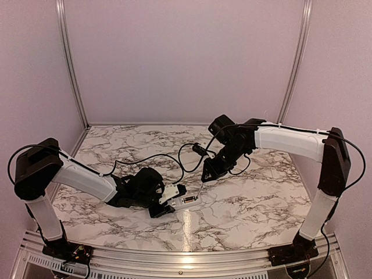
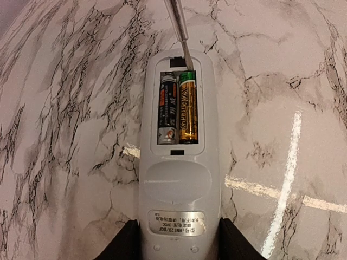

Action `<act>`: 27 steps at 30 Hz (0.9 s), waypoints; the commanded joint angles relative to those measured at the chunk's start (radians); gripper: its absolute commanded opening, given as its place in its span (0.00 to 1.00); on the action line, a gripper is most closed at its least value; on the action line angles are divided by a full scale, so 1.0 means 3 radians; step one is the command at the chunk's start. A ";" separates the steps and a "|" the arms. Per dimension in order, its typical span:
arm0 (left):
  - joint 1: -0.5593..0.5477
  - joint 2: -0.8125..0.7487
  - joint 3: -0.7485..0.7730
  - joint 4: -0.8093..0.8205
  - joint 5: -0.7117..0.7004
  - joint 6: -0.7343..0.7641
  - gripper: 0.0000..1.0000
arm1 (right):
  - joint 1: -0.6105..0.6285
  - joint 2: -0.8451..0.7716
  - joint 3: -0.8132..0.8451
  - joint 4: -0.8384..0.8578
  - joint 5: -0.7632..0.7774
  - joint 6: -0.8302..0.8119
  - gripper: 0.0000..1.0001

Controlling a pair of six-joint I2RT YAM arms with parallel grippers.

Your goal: Unload the batteries from the remote control

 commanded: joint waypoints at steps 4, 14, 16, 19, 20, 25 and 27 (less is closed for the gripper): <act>0.0012 0.0107 0.0087 -0.0096 -0.0103 -0.0023 0.47 | 0.0135 0.0106 -0.0008 0.0038 -0.0094 -0.0004 0.00; 0.0012 0.0118 0.0113 -0.0105 -0.0098 -0.0057 0.46 | 0.0268 0.0103 -0.0004 0.0249 -0.0120 0.0174 0.00; 0.0012 0.0122 0.0129 -0.0121 -0.0098 -0.0063 0.46 | 0.0268 0.0087 -0.0033 0.0299 -0.0141 0.0212 0.00; 0.0012 0.0131 0.0150 -0.0142 -0.0098 -0.0067 0.46 | 0.0268 0.0051 -0.0086 0.0353 -0.0166 0.0222 0.00; 0.0012 0.0132 0.0151 -0.0146 -0.0098 -0.0061 0.46 | 0.0268 0.0031 -0.0111 0.0366 -0.0151 0.0213 0.00; 0.0010 0.0132 0.0162 -0.0174 -0.0099 -0.0061 0.46 | 0.0269 -0.0101 -0.0391 0.0504 -0.0065 0.0213 0.00; 0.0012 0.0132 0.0162 -0.0183 -0.0105 -0.0057 0.46 | 0.0263 -0.0167 -0.0563 0.0606 -0.0016 0.0238 0.00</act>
